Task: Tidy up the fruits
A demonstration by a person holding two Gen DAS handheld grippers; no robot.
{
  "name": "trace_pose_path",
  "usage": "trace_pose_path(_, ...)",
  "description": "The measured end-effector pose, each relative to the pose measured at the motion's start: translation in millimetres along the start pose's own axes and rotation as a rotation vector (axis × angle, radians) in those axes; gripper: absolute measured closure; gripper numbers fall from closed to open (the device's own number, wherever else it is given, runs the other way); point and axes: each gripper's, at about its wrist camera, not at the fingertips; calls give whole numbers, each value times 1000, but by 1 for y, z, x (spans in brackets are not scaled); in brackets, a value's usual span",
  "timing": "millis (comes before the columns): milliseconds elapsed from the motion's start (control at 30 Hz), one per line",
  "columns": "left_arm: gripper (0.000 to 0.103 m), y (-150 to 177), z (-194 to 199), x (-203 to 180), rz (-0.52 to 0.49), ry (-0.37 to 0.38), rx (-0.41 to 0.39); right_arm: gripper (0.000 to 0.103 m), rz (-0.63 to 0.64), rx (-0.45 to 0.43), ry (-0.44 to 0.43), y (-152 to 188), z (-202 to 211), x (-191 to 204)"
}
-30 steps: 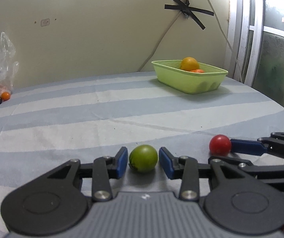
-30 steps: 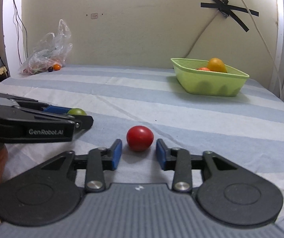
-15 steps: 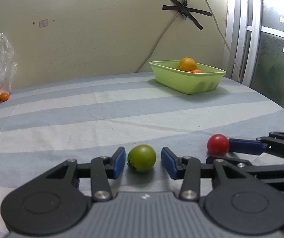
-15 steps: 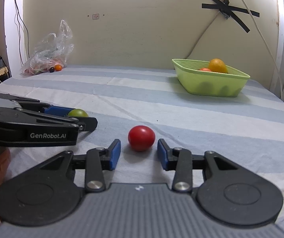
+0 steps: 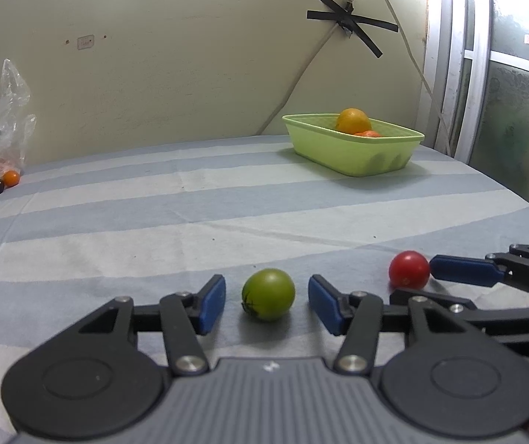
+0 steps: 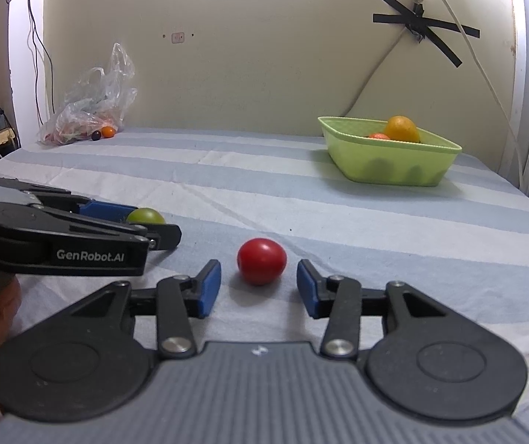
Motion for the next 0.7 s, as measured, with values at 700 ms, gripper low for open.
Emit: trace_pose_path(700, 47, 1, -1, 1, 5, 0, -2, 51, 2, -1, -8, -1, 0, 1)
Point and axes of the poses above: each gripper's, at about its wrist camera, not at the fingertips, and z roughly against the way its jaws point, x to its left, y to its underside, and after that the axes turned 8 degrees about -z, right-handed
